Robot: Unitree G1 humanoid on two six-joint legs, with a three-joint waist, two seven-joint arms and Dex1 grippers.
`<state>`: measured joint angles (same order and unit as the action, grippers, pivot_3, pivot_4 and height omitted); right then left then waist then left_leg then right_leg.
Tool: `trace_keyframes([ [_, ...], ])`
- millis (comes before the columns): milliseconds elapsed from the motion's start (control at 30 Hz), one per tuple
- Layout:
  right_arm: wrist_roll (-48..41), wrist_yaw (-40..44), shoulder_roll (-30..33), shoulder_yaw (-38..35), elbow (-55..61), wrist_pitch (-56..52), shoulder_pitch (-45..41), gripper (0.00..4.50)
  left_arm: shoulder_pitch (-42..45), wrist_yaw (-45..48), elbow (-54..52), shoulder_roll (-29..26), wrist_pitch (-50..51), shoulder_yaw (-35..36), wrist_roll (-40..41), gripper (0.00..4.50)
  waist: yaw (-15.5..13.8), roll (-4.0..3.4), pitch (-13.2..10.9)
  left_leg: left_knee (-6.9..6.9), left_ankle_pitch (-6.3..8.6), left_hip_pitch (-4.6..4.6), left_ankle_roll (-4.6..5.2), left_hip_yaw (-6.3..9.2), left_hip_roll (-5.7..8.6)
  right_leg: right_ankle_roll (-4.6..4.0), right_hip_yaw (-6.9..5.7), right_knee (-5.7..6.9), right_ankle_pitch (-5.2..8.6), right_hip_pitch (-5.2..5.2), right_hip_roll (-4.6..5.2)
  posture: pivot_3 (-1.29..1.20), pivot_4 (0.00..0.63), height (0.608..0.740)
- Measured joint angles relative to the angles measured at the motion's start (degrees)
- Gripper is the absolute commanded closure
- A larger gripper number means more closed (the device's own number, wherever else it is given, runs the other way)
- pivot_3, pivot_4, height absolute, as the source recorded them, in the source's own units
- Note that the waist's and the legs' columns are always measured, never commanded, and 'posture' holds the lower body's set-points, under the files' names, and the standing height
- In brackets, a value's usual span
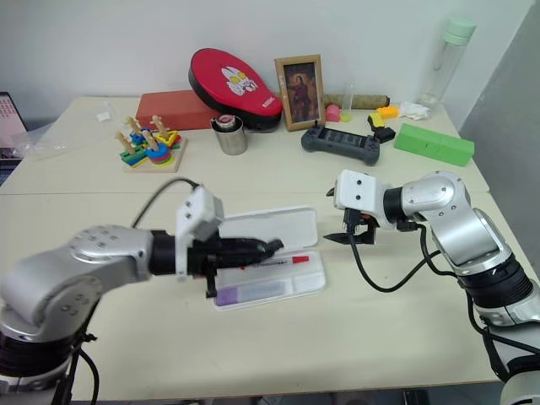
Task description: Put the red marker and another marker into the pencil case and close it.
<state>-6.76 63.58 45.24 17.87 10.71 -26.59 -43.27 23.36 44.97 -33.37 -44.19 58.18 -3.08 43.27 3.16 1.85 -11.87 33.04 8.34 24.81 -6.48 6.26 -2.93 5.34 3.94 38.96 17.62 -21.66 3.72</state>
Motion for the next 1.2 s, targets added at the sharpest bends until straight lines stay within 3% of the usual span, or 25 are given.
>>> trace_keyframes([
  [200, 0.6, 0.0, 0.0, -0.9, -0.1, 0.0, 0.0, 0.00, -1.7, 0.2, 4.9, 4.2, -3.3, -6.7, -4.3, 4.07, -0.2, 0.00, 0.0, 0.04, 0.00, 0.00, 0.00, 0.00, 0.00, 0.00, 0.00, 0.01, 0.00, 0.01, 0.00, 0.00, 0.150, 0.740],
  [633, 1.0, 0.0, -0.3, -0.9, 0.2, -0.3, 0.0, 0.00, 5.9, 4.6, 9.2, 6.5, -11.6, -17.8, -15.0, 4.07, -0.3, 0.00, 0.0, 0.05, 0.00, 0.00, 0.00, 0.00, 0.01, 0.00, 0.00, -0.01, 0.00, 0.04, 0.00, 0.00, 0.150, 0.740],
  [1133, 0.9, -0.1, -0.6, -1.0, 0.4, -1.4, 0.0, 0.00, 6.3, 7.2, 14.0, 8.2, -21.0, -24.2, -27.3, 4.07, -0.3, 0.00, 0.0, 0.05, 0.00, 0.00, 0.00, 0.00, 0.01, 0.01, 0.00, 0.00, 0.00, 0.03, 0.00, 0.00, 0.150, 0.740],
  [1200, 0.9, -0.1, -0.6, -1.0, 0.4, -1.4, 0.0, 0.00, 6.3, 7.5, 14.3, 8.5, -21.4, -24.2, -28.1, 3.39, -0.3, 0.00, 0.0, 0.05, 0.00, 0.00, 0.00, 0.00, 0.01, 0.01, 0.00, 0.00, 0.00, 0.04, 0.00, 0.00, 0.150, 0.740],
])
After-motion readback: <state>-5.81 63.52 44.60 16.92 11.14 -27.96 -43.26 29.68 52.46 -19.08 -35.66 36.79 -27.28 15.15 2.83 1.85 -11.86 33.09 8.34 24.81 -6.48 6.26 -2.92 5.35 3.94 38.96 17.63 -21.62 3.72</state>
